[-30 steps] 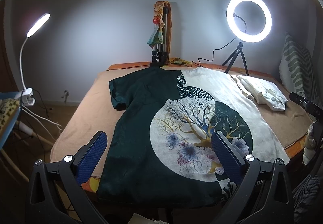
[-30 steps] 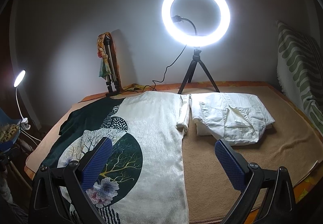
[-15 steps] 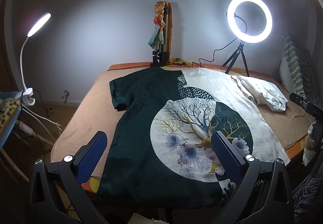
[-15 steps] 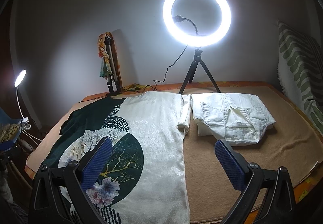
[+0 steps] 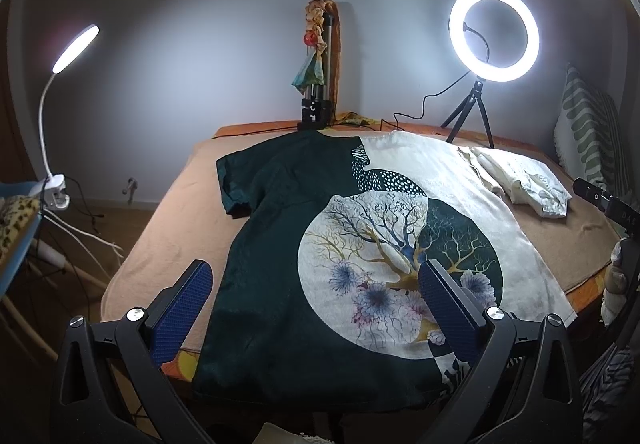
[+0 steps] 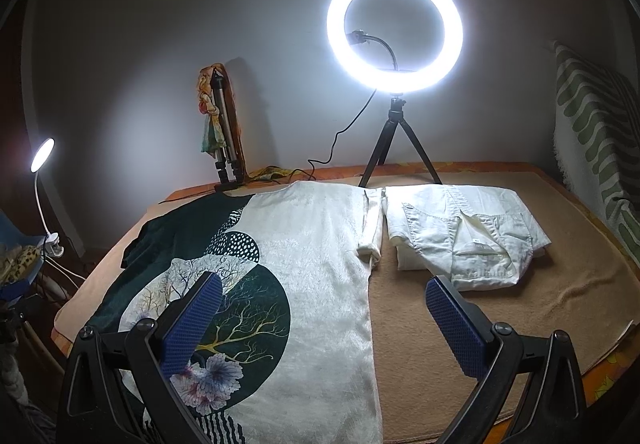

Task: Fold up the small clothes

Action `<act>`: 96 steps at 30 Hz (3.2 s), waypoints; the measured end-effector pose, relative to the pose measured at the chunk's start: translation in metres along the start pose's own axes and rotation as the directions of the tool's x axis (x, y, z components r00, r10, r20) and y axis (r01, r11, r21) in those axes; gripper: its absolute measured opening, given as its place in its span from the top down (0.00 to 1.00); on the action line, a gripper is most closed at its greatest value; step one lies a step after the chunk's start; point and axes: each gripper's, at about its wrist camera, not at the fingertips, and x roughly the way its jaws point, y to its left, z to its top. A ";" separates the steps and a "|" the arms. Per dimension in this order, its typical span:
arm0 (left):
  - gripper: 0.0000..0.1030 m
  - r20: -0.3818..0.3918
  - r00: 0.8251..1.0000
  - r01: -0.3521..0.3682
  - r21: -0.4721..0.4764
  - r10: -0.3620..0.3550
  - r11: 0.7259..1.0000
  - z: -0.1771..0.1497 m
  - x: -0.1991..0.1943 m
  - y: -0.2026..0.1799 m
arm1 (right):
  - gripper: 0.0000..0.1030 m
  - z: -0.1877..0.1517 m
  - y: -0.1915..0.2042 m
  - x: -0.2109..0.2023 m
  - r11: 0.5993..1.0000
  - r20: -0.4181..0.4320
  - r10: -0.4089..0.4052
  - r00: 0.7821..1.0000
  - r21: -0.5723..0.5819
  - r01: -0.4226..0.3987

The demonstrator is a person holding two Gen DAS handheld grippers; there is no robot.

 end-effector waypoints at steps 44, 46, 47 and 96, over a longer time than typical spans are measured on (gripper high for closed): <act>0.49 -0.315 0.934 0.074 -0.294 -0.170 0.953 -0.067 0.057 0.127 | 0.03 0.118 0.211 0.087 0.886 -0.225 0.412 0.883 -0.129 -0.446; 0.49 -0.311 0.934 0.082 -0.286 -0.174 0.955 -0.067 0.057 0.125 | 0.06 0.122 0.232 0.099 0.884 -0.253 0.410 0.876 -0.128 -0.450; 0.49 -0.312 0.933 0.088 -0.286 -0.179 0.954 -0.066 0.058 0.125 | 0.08 0.124 0.242 0.104 0.882 -0.266 0.406 0.874 -0.136 -0.451; 0.65 -0.346 0.910 0.098 -0.352 -0.227 0.931 -0.075 0.080 0.142 | 1.00 0.039 0.467 0.414 0.818 -0.628 0.025 0.778 -0.435 -0.377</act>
